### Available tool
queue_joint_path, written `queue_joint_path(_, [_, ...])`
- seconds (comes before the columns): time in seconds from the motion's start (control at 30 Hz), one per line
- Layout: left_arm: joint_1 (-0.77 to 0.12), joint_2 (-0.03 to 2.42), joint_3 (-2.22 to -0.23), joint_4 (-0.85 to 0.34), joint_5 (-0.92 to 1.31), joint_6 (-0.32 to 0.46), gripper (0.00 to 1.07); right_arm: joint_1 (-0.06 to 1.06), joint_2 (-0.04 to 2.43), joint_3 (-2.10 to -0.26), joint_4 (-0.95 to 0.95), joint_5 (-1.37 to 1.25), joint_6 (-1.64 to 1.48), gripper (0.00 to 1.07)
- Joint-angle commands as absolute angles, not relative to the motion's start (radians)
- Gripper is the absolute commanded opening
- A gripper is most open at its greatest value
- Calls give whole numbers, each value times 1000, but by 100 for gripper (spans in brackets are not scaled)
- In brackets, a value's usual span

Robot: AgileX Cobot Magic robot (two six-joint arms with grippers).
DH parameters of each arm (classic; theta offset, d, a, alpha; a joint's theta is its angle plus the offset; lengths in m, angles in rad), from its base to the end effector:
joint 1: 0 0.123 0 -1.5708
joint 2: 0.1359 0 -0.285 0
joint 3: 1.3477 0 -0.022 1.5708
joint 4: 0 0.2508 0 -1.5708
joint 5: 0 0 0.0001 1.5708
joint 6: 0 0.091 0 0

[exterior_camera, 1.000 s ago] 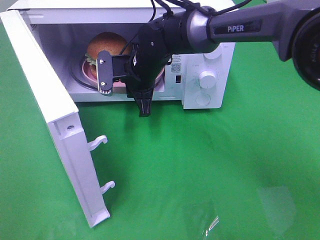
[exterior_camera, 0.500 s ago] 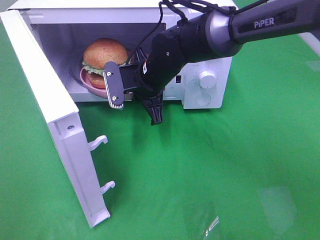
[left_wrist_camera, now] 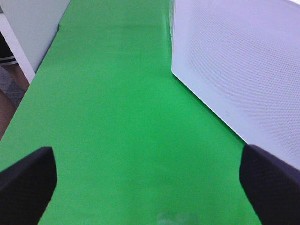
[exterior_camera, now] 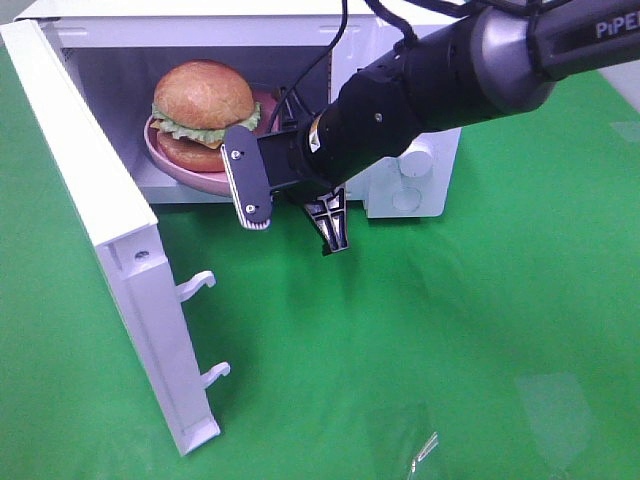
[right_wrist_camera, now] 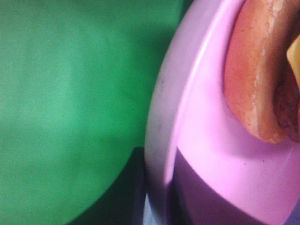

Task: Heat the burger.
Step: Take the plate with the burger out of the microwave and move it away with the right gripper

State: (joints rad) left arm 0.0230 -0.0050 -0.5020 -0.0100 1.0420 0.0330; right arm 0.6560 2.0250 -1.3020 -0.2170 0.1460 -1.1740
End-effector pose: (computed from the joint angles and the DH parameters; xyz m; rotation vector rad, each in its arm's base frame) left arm -0.0051 -0.0009 0.2793 0.0105 2.0186 0.0236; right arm 0.3489 0.2650 0.1646 -2.0259 1.2560 -0.3920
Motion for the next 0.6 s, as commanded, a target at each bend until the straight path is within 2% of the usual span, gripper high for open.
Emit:
queue_joint_path(0.03, [24, -23, -500, -11, 1036, 35, 98, 639, 1963, -1261, -220, 118, -1145, 0])
queue_joint_path(0.6, [24, -23, -500, -11, 1036, 35, 98, 640, 1810, -1038, -336, 67, -1139, 0])
